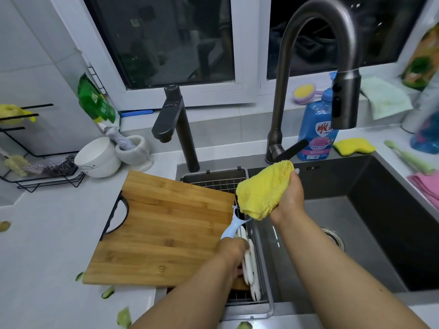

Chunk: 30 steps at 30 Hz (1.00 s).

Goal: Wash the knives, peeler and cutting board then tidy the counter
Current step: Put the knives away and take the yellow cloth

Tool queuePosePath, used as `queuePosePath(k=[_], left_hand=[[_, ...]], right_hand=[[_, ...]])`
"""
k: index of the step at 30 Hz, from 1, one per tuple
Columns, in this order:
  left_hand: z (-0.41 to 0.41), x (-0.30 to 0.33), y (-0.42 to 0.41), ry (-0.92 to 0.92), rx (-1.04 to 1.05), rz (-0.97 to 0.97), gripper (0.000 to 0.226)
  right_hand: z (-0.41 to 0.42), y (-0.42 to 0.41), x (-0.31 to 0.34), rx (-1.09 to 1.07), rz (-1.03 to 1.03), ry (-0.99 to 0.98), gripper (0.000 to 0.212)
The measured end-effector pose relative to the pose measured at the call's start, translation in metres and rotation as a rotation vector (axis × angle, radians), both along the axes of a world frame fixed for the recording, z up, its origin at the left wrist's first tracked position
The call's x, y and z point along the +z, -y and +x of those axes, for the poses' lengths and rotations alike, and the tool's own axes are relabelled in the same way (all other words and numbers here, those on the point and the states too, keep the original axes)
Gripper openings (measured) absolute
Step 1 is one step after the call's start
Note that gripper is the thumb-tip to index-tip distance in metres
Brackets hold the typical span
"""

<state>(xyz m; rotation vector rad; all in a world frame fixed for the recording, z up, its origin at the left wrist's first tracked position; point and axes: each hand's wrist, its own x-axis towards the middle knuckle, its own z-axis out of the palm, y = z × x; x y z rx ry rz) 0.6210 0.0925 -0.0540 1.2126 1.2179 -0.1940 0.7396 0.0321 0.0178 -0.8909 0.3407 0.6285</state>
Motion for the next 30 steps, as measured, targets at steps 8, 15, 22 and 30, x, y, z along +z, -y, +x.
queuePosePath(k=[8, 15, 22, 30], left_hand=[[0.0, 0.001, -0.007, -0.083, -0.337, 0.351, 0.039], [-0.02, 0.064, -0.058, 0.075, -0.002, 0.057, 0.024], [-0.069, 0.099, -0.085, 0.186, -0.08, 0.088, 0.027], [-0.087, 0.115, -0.079, 0.38, -0.181, 0.302, 0.019]], right_hand=[[0.004, 0.009, 0.004, 0.008, 0.018, 0.019, 0.05], [0.002, 0.005, 0.019, 0.005, 0.058, 0.052, 0.049], [-0.009, -0.019, 0.016, 0.094, -0.034, 0.156, 0.055], [-0.062, -0.064, -0.01, 0.658, -0.717, 1.072, 0.047]])
